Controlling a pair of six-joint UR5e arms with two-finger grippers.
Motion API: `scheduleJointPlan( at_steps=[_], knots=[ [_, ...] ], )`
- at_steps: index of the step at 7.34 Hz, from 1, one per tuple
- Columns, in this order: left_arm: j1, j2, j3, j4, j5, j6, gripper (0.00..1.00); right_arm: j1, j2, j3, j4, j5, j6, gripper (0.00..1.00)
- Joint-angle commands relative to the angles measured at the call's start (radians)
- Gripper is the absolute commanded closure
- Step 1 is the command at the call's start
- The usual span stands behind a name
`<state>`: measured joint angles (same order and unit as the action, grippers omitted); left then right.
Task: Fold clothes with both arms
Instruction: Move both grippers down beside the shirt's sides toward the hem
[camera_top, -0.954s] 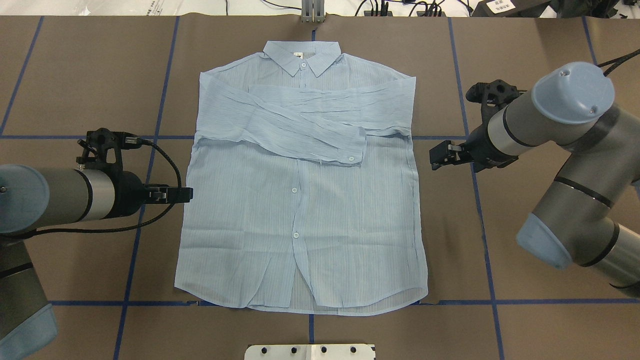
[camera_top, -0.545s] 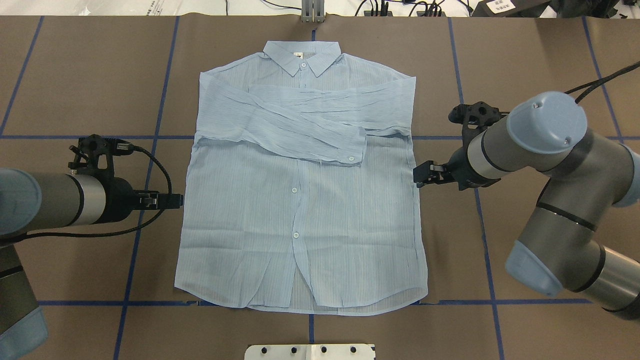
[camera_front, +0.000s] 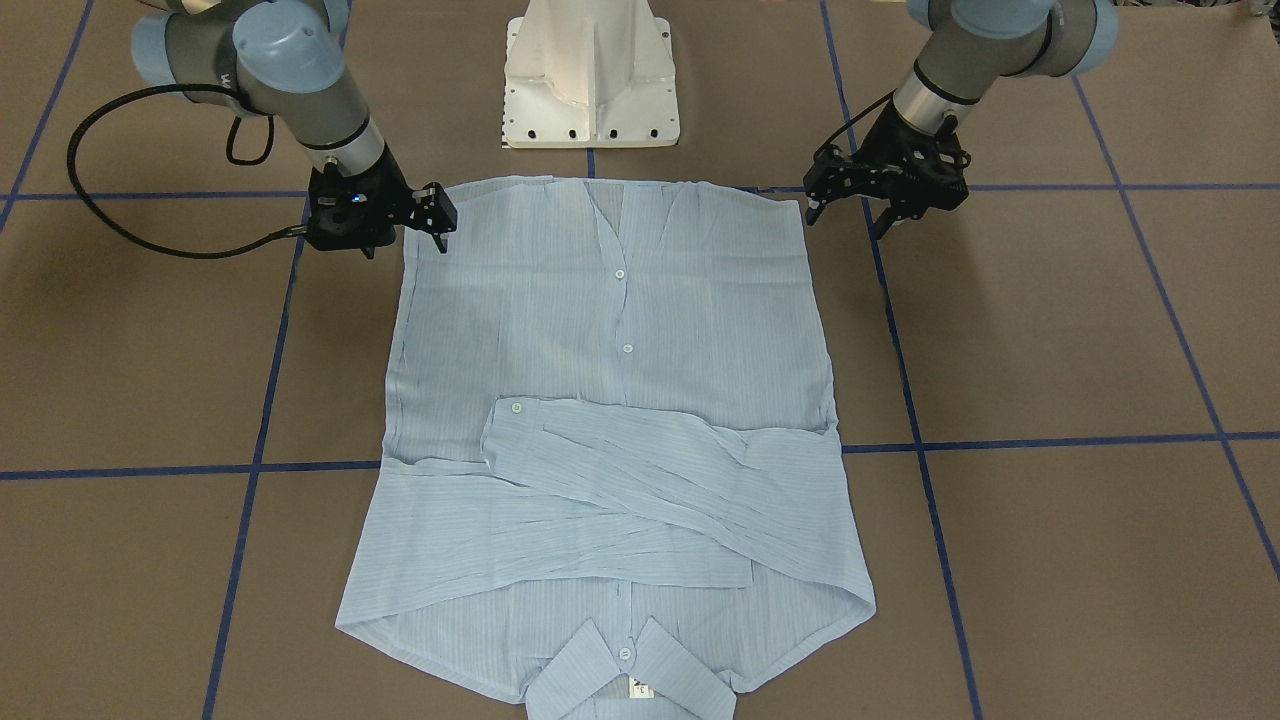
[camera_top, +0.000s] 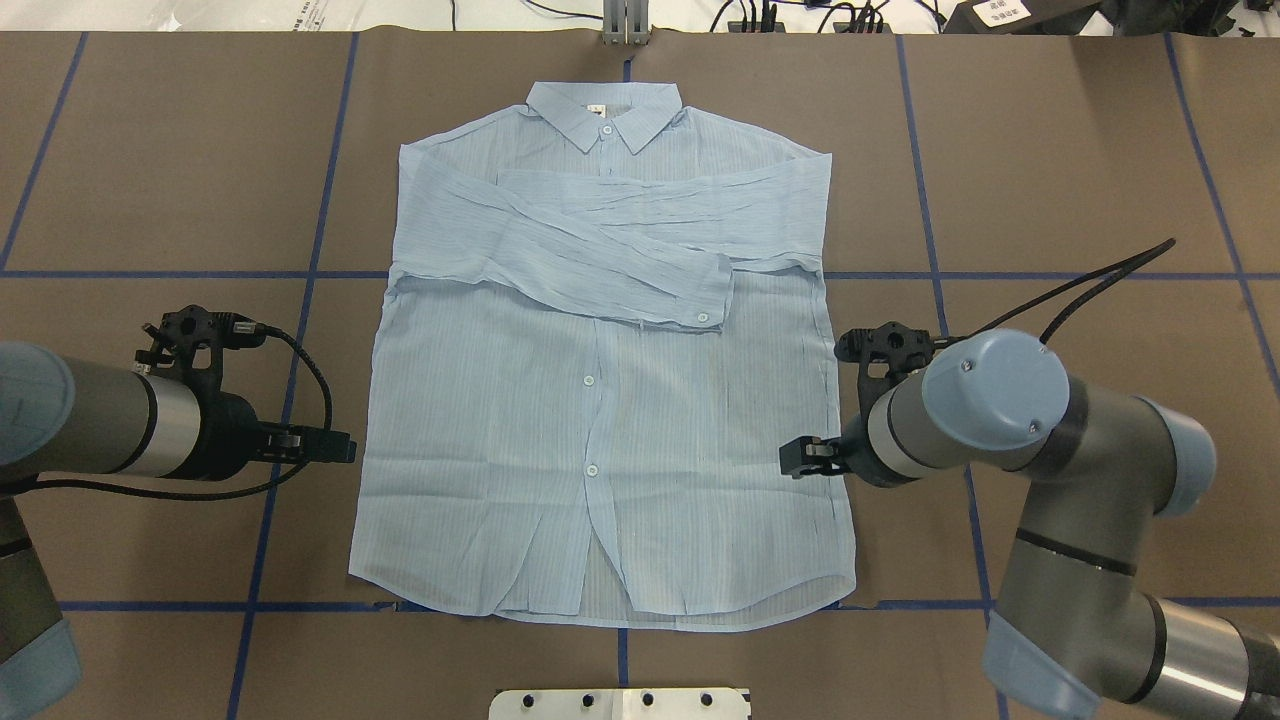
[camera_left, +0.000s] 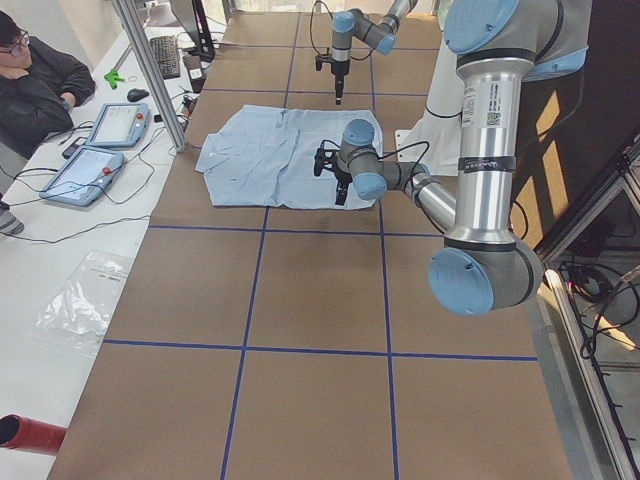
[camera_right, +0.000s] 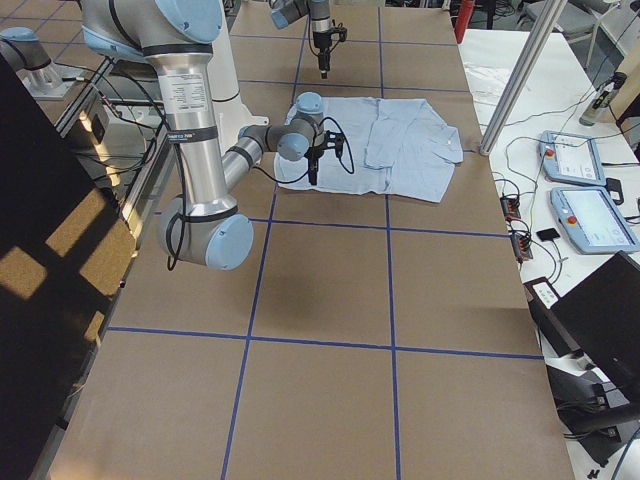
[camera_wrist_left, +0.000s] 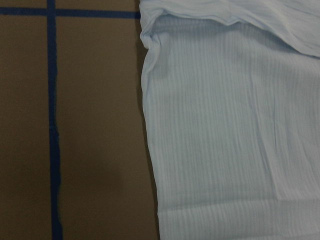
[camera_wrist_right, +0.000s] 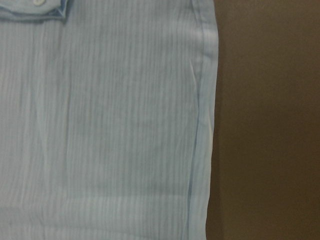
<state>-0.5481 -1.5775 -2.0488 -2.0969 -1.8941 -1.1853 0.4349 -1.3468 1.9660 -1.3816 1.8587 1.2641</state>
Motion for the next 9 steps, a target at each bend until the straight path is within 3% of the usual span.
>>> scheduleJointPlan(
  at_steps=[1,5,6,8,9],
  knots=[
    [0.0,-0.004,-0.004,0.005,0.004,-0.001,0.0,-0.08,-0.024,0.01,0.001,-0.038,0.076,0.0],
    [0.01,-0.024,-0.007,0.006,0.007,0.001,0.0,-0.136,-0.071,0.011,-0.002,-0.023,0.097,0.01],
    [0.01,-0.027,-0.007,0.006,0.007,0.001,0.0,-0.134,-0.071,0.013,-0.005,-0.02,0.097,0.12],
    [0.011,-0.026,-0.004,0.006,0.007,0.001,0.0,-0.133,-0.072,0.024,-0.008,-0.001,0.097,0.49],
    [0.011,-0.029,-0.004,0.006,0.007,0.001,0.0,-0.133,-0.074,0.024,-0.011,-0.001,0.097,0.58]
  ],
)
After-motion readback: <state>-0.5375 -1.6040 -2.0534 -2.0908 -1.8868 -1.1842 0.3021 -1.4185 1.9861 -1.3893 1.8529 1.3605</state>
